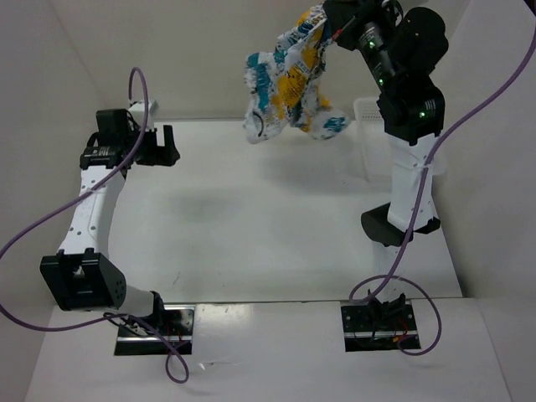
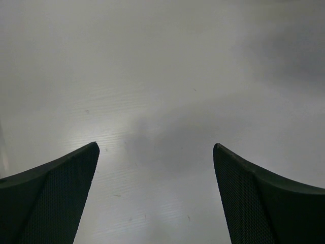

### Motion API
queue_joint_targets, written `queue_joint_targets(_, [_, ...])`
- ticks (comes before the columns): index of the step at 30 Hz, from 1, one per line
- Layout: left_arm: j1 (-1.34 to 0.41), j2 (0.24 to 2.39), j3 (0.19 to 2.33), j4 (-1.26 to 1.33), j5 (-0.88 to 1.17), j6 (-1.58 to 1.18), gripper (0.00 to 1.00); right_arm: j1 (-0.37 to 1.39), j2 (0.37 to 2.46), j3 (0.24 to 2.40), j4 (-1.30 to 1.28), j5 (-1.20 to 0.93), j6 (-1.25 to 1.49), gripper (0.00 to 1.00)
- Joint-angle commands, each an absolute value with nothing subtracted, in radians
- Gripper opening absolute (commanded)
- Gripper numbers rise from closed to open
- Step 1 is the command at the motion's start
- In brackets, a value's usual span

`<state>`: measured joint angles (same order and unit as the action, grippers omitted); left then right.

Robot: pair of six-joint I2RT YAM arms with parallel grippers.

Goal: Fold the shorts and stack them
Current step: Move the shorts to the center of the board

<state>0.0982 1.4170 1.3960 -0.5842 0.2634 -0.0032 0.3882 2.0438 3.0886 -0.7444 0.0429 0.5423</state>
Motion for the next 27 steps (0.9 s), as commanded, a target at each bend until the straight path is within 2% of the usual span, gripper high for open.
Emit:
queue_joint_targets(1, [0.117, 1.428, 1.483, -0.588, 0.295, 0.0, 1.0, 0.388, 2.072, 3.132, -0.872, -0.008, 0.552, 0.0])
queue_joint_targets(4, [0.139, 1.428, 1.511, -0.598, 0.285, 0.0, 1.0, 0.397, 2.126, 3.137, -1.099, 0.055, 0.531, 0.0])
queue_joint_targets(7, [0.15, 1.428, 1.545, -0.609, 0.285, 0.0, 1.0, 0.44, 2.227, 3.108, -1.297, 0.115, 0.531, 0.26])
queue_joint_targets(8, [0.15, 1.428, 1.545, -0.609, 0.285, 0.0, 1.0, 0.452, 2.217, 3.008, -1.298, 0.127, 0.541, 0.45])
queue_joint_targets(9, [0.15, 1.428, 1.545, -0.609, 0.285, 0.0, 1.0, 0.492, 2.217, 2.919, -1.298, 0.173, 0.566, 0.52])
queue_joint_targets(11, [0.15, 1.419, 1.534, -0.609, 0.314, 0.0, 1.0, 0.526, 2.256, 2.927, -1.298, 0.25, 0.566, 0.65])
queue_joint_targets(12, [0.15, 1.407, 1.525, -0.609, 0.314, 0.0, 1.0, 0.526, 2.269, 2.956, -1.298, 0.235, 0.577, 0.79])
queue_joint_targets(14, [0.15, 1.378, 1.479, -0.609, 0.348, 0.0, 1.0, 0.526, 2.279, 3.002, -1.298, 0.221, 0.577, 0.89])
queue_joint_targets(16, [0.15, 1.345, 1.43, -0.582, 0.38, 0.0, 1.0, 0.526, 2.258, 3.002, -1.298, 0.241, 0.577, 0.91])
queue_joint_targets(19, [0.15, 1.299, 1.315, -0.554, 0.463, 0.0, 1.0, 0.535, 2.198, 2.877, -1.298, 0.305, 0.577, 0.91])
queue_joint_targets(22, [0.135, 1.253, 1.197, -0.543, 0.529, 0.0, 0.9, 0.554, 2.096, 2.734, -1.298, 0.373, 0.595, 0.91])
queue_joint_targets(25, [0.085, 1.212, 1.077, -0.522, 0.561, 0.0, 0.76, 0.566, 1.941, 2.486, -1.22, 0.454, 0.606, 0.91])
queue_joint_targets(26, [0.063, 1.201, 1.048, -0.522, 0.561, 0.0, 0.73, 0.566, 1.874, 2.234, -1.15, 0.454, 0.588, 0.9])
queue_joint_targets(27, [0.017, 1.183, 1.022, -0.506, 0.561, 0.0, 0.7, 0.566, 1.714, 2.098, -1.061, 0.431, 0.588, 0.9])
